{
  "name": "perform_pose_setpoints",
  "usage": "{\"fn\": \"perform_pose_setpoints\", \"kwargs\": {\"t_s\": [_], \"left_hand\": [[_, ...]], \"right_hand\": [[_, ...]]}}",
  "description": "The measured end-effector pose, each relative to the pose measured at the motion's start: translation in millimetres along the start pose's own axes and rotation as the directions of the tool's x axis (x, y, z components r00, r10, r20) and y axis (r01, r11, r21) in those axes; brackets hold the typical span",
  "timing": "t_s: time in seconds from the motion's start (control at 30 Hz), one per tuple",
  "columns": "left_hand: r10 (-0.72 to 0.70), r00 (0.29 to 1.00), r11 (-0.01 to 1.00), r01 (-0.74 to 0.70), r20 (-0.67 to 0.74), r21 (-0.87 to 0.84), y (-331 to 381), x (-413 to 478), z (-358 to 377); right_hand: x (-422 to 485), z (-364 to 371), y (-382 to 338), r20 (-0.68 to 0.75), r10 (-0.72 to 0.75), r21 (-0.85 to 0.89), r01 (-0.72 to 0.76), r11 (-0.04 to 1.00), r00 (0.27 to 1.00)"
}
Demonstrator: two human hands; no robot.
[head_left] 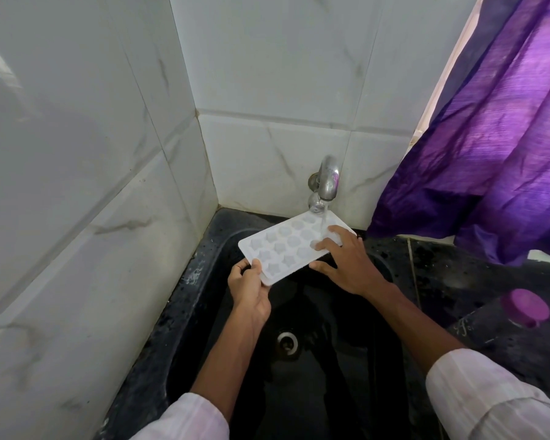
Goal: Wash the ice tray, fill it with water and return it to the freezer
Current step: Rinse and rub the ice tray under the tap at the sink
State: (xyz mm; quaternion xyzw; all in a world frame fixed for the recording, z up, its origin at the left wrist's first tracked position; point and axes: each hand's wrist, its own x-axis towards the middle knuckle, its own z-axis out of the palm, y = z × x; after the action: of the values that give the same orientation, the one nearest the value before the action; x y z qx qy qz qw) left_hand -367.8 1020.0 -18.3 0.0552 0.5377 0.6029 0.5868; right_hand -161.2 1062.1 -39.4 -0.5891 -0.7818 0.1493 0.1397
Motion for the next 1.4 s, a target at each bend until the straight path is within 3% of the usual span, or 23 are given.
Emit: {"fn": "perform_pose_setpoints", "kwargs": {"t_s": [0.17,1.4], "left_hand": [[-0.012,1.000,1.000,0.012,0.001,-0.015,-1,-1,1],[0.008,0.999,1.000,-0.008,0.037,0.010,-2,-10,-2]], "right_hand": [[5,2,-2,0.007,0.000,-0.072,0.001,0.997,1.000],[-11,-6,-10,0.002,0.032,-0.114,-0.031,0.993,1.000]]}}
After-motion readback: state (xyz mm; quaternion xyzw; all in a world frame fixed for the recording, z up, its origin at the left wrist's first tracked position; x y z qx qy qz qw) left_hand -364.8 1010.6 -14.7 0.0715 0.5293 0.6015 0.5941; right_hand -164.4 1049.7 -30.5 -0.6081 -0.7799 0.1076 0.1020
